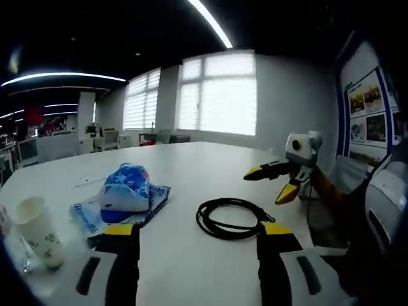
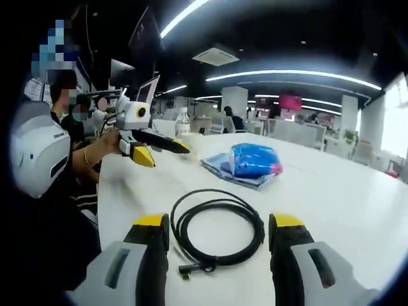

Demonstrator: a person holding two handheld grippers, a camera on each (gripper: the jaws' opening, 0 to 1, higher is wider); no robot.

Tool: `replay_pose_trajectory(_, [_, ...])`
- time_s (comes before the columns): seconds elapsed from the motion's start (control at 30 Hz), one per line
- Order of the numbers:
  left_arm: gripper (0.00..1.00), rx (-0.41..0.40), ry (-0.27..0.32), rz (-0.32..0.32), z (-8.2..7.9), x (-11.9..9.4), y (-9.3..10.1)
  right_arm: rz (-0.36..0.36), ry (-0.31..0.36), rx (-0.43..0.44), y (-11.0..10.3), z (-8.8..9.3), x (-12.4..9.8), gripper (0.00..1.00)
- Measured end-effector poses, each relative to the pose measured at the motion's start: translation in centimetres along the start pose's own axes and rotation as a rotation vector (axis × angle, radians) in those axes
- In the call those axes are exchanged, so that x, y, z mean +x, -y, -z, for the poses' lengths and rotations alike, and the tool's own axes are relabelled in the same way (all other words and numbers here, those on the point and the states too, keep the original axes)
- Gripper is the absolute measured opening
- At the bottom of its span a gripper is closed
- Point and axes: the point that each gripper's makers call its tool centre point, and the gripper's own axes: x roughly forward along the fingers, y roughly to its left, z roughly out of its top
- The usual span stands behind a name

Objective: Arrange the tabletop items into an orderly group along one side of the table until the central work area is clear of visible clutter.

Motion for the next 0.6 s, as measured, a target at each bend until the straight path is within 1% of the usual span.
replay_pose_trajectory(0.03, [0.76,-0.018,0.001,-0.026,0.1,0.0,-0.5,0.001,0.004,-0.004,0.1,-0.4,0.2,0.60])
replay_pose_trajectory(0.1, [0.76,-0.042,-0.006,-0.040,0.4,0.0,-0.9,0.001,0.013,-0.009,0.3,-1.0,0.4,0.60])
replay_pose_trajectory(0.17, [0.77,-0.070,0.002,-0.057,0.4,0.0,-1.3,0.001,0.016,-0.009,0.5,-1.5,0.7,0.60])
replay_pose_trajectory(0.2, [0.77,-0.087,0.019,-0.072,0.4,0.0,-1.7,0.002,0.017,-0.012,0.6,-1.7,0.8,0.60])
replay_pose_trajectory(0.27, [0.77,-0.109,0.032,-0.084,0.4,-0.1,-2.1,0.003,0.019,-0.021,0.7,-2.0,0.9,0.59])
replay_pose_trajectory(0.3, [0.77,-0.139,0.049,-0.107,0.3,-0.2,-2.6,0.002,0.019,-0.025,0.9,-2.3,1.1,0.59])
replay_pose_trajectory(0.37, [0.77,-0.171,0.082,-0.130,0.0,-0.2,-3.0,-0.004,0.019,-0.031,1.0,-2.5,1.3,0.59])
replay_pose_trajectory(0.43, [0.77,-0.228,0.108,-0.157,-0.1,-0.4,-3.8,-0.005,0.017,-0.032,1.3,-2.8,1.6,0.59])
replay_pose_trajectory(0.5, [0.77,-0.265,0.118,-0.186,0.1,-0.6,-4.5,-0.002,0.015,-0.030,1.6,-2.9,2.0,0.58])
replay_pose_trajectory(0.53, [0.77,-0.285,0.133,-0.204,0.1,-0.7,-5.0,0.000,0.012,-0.027,1.8,-3.0,2.2,0.58])
replay_pose_trajectory(0.6, [0.77,-0.329,0.137,-0.224,0.4,-0.7,-5.7,-0.001,0.011,-0.025,2.1,-3.1,2.6,0.58])
